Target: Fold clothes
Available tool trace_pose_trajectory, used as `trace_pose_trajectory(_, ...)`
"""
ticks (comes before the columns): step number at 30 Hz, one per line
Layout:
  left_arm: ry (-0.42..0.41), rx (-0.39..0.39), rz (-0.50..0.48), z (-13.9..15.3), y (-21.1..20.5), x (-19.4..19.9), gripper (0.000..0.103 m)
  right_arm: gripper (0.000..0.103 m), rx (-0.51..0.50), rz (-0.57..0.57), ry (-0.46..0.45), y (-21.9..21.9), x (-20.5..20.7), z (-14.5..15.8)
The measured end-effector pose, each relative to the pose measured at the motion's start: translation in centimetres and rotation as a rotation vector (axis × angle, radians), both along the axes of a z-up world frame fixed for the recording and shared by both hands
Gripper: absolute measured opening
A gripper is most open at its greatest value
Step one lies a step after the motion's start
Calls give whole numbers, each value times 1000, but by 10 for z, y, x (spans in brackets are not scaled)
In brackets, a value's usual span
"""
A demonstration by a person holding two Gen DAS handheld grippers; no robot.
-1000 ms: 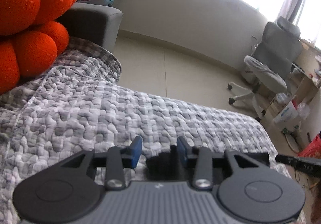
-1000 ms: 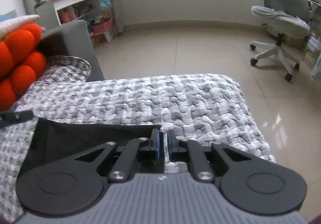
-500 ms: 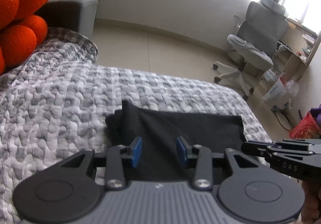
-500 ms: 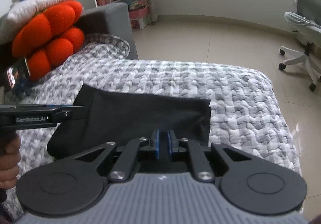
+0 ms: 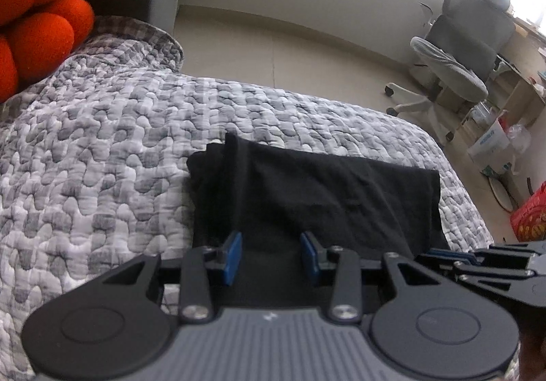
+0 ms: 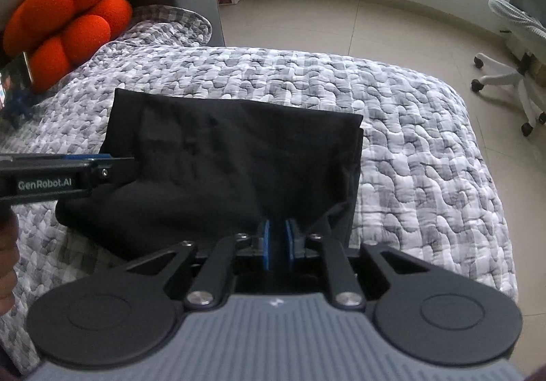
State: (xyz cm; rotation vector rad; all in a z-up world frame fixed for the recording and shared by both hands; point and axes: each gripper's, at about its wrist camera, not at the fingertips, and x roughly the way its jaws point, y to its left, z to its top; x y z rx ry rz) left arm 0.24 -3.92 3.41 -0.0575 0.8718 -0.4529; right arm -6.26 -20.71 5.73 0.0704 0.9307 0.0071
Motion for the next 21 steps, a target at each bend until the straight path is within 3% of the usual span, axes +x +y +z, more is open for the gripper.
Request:
trace_pose_trajectory(9, -44, 20, -13, 10, 0, -14, 40, 16, 26, 43, -77, 10, -15, 15)
trace_pose_trajectory(15, -24, 78, -5, 1, -6, -11, 40, 21, -6, 80, -19, 24, -15, 1)
trace_pose_trajectory(21, -64, 102, 0, 9, -6, -18, 40, 22, 7, 61, -26, 21, -12, 2)
